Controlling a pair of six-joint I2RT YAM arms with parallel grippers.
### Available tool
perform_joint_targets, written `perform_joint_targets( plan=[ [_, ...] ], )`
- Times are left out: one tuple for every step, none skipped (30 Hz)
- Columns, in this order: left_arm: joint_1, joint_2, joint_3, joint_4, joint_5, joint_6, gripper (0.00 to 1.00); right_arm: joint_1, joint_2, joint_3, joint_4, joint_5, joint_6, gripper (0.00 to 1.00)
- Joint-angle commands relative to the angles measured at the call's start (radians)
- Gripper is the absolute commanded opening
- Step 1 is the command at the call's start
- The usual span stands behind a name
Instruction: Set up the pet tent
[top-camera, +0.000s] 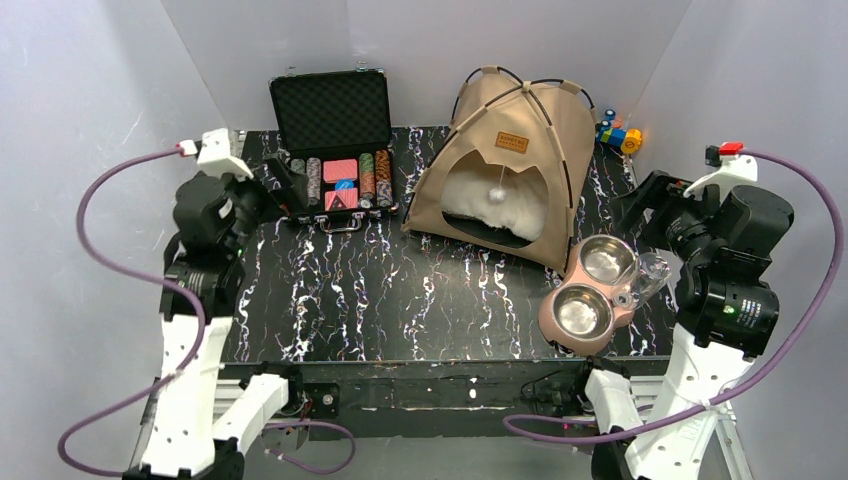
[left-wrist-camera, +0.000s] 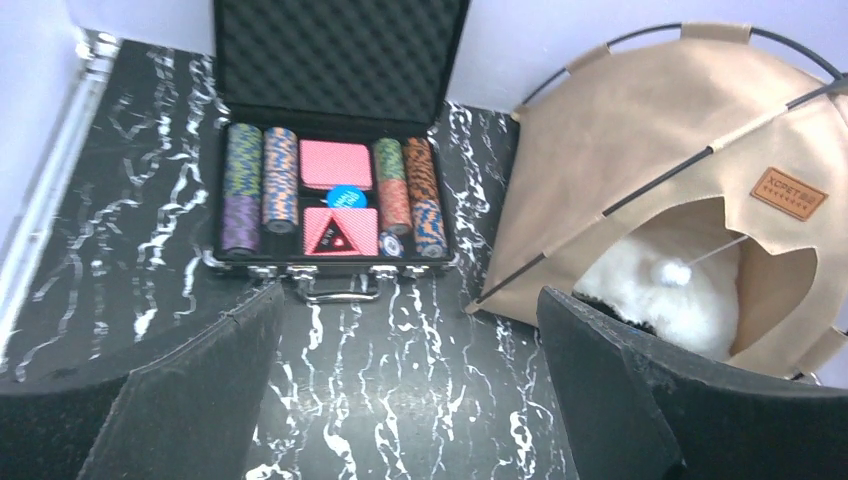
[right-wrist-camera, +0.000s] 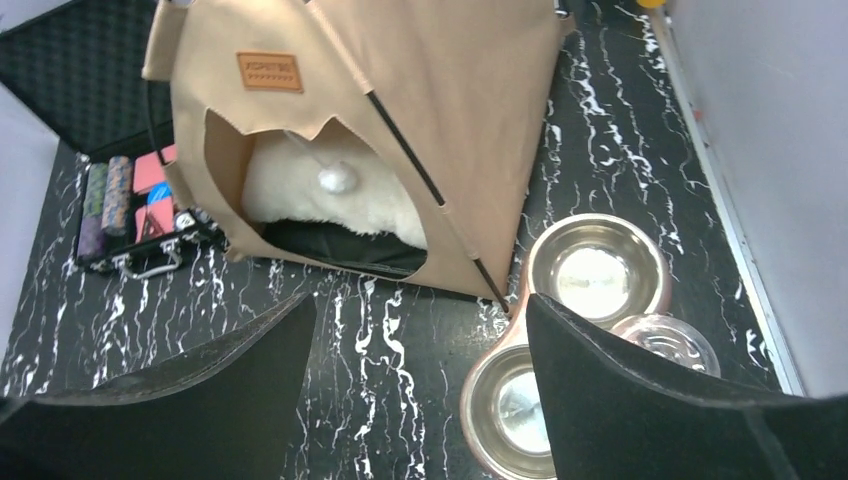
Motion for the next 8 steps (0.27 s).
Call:
perform_joint_targets(
  plan=[
    [-0.001,-0.054,0.037,-0.136,-0.129,0.048,0.98,0.048,-0.006,-0.003,0.063,-0.039,-0.039,0.85],
    [-0.001,-0.063,0.039,-0.146,-0.138,0.047,0.98,0.056,-0.007,-0.009,0.065,-0.032,-0.041,0.85],
    [-0.001,-0.072,0.042,-0.152,-0.149,0.048,0.98,0.062,-0.007,-0.015,0.067,-0.028,-0.043,0.85],
    [-0.001,-0.080,0.045,-0.161,-0.163,0.044,0.98,0.067,-0.008,-0.019,0.069,-0.029,-0.042,0.85],
    [-0.001,-0.084,0.051,-0.168,-0.173,0.042,0.98,0.072,-0.008,-0.023,0.072,-0.032,-0.042,0.85],
    [-0.002,-0.085,0.059,-0.179,-0.178,0.041,0.98,0.075,-0.008,-0.026,0.075,-0.036,-0.041,0.85],
    [-0.001,-0.084,0.067,-0.191,-0.180,0.040,0.98,0.077,-0.007,-0.028,0.077,-0.041,-0.041,0.85],
    [-0.001,-0.083,0.073,-0.200,-0.178,0.039,0.98,0.077,-0.007,-0.030,0.080,-0.046,-0.039,0.85]
  ],
)
